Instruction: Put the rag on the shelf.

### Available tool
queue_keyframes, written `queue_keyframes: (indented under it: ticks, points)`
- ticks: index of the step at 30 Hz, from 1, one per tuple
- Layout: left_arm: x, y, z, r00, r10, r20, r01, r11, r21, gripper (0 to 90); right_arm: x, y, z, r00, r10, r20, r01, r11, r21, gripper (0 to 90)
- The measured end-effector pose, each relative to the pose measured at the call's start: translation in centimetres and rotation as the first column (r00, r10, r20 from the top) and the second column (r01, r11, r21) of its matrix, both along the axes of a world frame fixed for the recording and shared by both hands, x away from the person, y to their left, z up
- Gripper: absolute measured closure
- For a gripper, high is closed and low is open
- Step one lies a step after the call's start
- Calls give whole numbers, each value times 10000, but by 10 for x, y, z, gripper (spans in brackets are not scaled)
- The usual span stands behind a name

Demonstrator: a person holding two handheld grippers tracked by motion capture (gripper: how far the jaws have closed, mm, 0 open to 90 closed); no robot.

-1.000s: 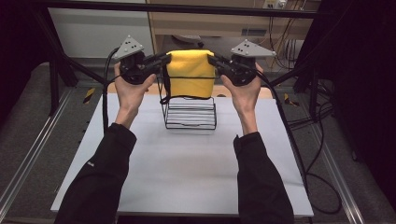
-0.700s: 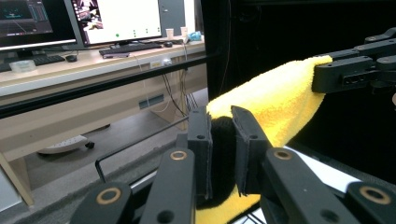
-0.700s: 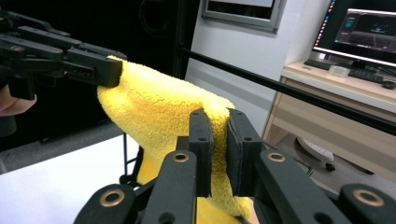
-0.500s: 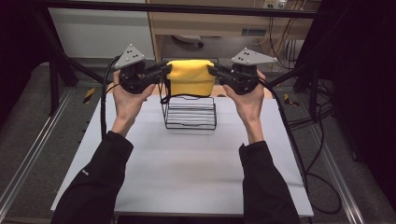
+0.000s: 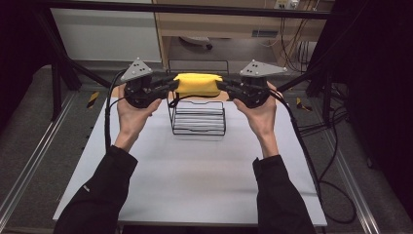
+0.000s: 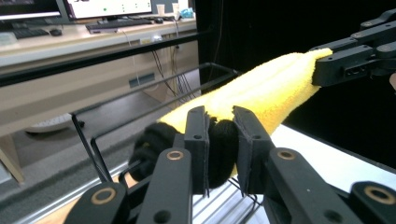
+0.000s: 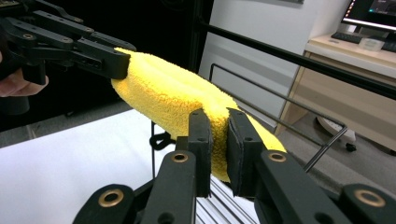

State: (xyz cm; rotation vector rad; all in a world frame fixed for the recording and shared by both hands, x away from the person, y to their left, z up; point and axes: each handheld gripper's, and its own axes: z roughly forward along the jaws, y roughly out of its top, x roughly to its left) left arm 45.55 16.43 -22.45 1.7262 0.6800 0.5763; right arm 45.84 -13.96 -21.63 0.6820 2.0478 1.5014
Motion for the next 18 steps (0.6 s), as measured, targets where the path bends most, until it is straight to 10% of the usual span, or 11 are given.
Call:
queue_keyframes:
  ticks: [12, 18]
  points:
    - [-3, 9, 29, 9994, 230, -241, -235, 9995, -192, 658, -1, 0, -5, 9999, 109, -35, -109, 9999, -119, 817]
    - [8, 1, 38, 9968, 435, -671, -442, 9990, -92, 783, 0, 1, -9, 9996, 271, -73, -273, 9993, -241, 812]
